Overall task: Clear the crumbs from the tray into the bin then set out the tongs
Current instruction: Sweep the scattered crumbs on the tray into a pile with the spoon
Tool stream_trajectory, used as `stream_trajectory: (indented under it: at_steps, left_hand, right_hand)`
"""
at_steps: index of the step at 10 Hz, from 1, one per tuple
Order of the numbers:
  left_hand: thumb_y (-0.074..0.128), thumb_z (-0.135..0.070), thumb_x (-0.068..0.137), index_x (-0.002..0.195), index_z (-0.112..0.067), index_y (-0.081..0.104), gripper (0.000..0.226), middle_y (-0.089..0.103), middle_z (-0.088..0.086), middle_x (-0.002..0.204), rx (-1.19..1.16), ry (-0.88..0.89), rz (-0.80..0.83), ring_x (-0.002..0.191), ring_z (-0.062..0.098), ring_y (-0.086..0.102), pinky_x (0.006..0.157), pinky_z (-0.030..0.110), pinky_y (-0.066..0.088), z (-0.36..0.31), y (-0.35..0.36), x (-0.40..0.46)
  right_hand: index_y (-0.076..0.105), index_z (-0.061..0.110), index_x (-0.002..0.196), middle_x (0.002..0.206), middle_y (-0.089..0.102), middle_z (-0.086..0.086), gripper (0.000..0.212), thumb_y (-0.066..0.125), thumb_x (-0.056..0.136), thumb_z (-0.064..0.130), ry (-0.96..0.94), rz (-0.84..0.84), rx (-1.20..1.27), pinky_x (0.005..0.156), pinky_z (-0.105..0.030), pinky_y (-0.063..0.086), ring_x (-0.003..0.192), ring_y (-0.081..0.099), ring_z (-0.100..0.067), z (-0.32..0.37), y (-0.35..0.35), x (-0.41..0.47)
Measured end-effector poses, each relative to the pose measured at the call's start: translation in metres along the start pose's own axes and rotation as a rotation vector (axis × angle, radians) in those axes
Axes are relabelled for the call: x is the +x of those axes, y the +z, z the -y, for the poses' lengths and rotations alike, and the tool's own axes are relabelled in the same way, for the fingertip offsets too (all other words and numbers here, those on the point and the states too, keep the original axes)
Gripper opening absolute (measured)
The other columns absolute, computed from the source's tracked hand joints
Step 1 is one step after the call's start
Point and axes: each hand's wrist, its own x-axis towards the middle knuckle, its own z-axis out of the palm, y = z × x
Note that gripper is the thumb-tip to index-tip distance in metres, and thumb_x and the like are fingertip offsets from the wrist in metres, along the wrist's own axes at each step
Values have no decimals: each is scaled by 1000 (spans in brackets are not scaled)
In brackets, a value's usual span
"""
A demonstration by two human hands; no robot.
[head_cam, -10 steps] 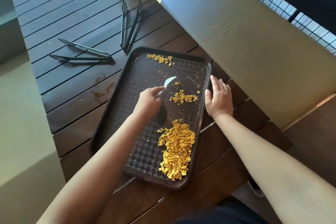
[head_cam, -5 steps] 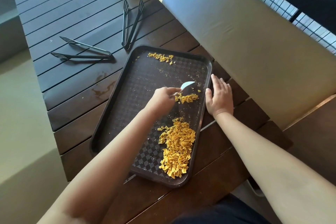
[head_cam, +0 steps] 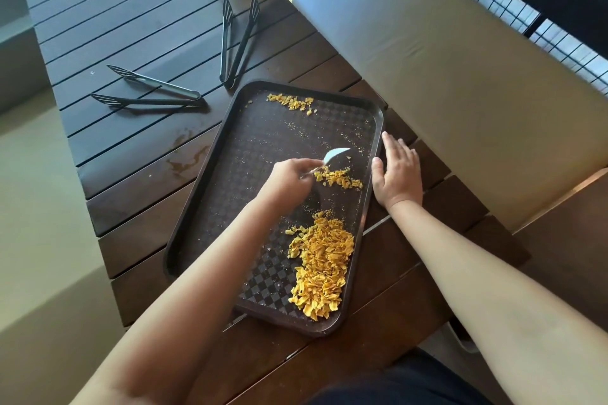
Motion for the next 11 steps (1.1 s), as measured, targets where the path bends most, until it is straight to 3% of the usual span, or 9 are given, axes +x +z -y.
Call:
stream_trajectory:
  at_steps: [1, 2, 4, 5, 6, 7, 8, 10, 11]
  left_hand:
    - [42, -3, 90, 120, -30, 63, 45, 60, 4, 128, 116, 20, 26, 89, 24, 66, 73, 32, 55, -2, 5, -2]
    - [44, -4, 90, 118, -30, 64, 43, 60, 2, 126, 166, 37, 97, 94, 20, 65, 77, 30, 53, -4, 6, -7]
    - [47, -11, 93, 120, -21, 64, 33, 64, -1, 113, -6, -17, -12, 55, 3, 52, 50, 15, 45, 8, -3, -23]
    - [45, -11, 94, 125, -21, 60, 35, 61, 7, 121, 3, -101, -203, 81, 12, 58, 69, 24, 50, 26, -7, -24]
    - [46, -11, 95, 126, -22, 59, 36, 60, 7, 122, 26, -104, -160, 89, 16, 61, 74, 28, 54, 30, -6, -27]
    - [47, -10, 94, 124, -27, 60, 36, 61, -5, 109, 16, -90, 19, 53, 6, 50, 44, 15, 43, 25, 0, -37]
    - [46, -7, 93, 122, -27, 62, 38, 65, -3, 102, 13, -71, 85, 45, 7, 42, 40, 16, 38, 25, 5, -42]
    - [46, -9, 95, 127, -20, 58, 36, 63, 9, 120, -49, -100, -199, 53, 8, 48, 48, 21, 45, 25, -1, -31]
    - [47, -9, 95, 128, -20, 57, 36, 61, 9, 124, -42, -104, -120, 67, 13, 56, 56, 24, 51, 23, 3, -30]
  right_hand:
    - [38, 9, 141, 142, 43, -14, 60, 33, 86, 33, 0, 1, 2, 112, -41, 17, 135, 34, -31, 0, 0, 0]
    - [38, 8, 141, 142, 44, -15, 61, 33, 86, 34, -4, -3, -1, 112, -42, 18, 135, 34, -31, 0, 0, -1]
    - [38, 8, 140, 142, 44, -15, 60, 33, 86, 33, -1, -9, 8, 113, -42, 18, 134, 34, -31, 2, -1, -1]
    - [38, 8, 140, 142, 44, -15, 61, 30, 86, 35, -2, -7, 4, 113, -43, 18, 134, 35, -31, 1, 0, -1]
    - [38, 8, 140, 141, 44, -15, 61, 30, 86, 36, -3, -5, 0, 113, -44, 19, 134, 35, -32, 0, 1, -1]
    - [38, 8, 140, 141, 44, -15, 61, 31, 86, 35, 1, -4, 3, 112, -44, 20, 134, 35, -32, 0, 1, 0]
    - [38, 8, 140, 141, 45, -15, 63, 28, 86, 38, -3, -7, 0, 112, -44, 20, 134, 36, -32, 0, 1, -1]
    - [38, 8, 140, 141, 44, -15, 60, 31, 87, 35, -3, -2, 1, 112, -44, 20, 134, 35, -32, 0, 0, 0]
    - [38, 8, 140, 141, 44, -15, 60, 31, 87, 35, -2, -2, -6, 112, -44, 20, 134, 35, -32, 0, 0, -1]
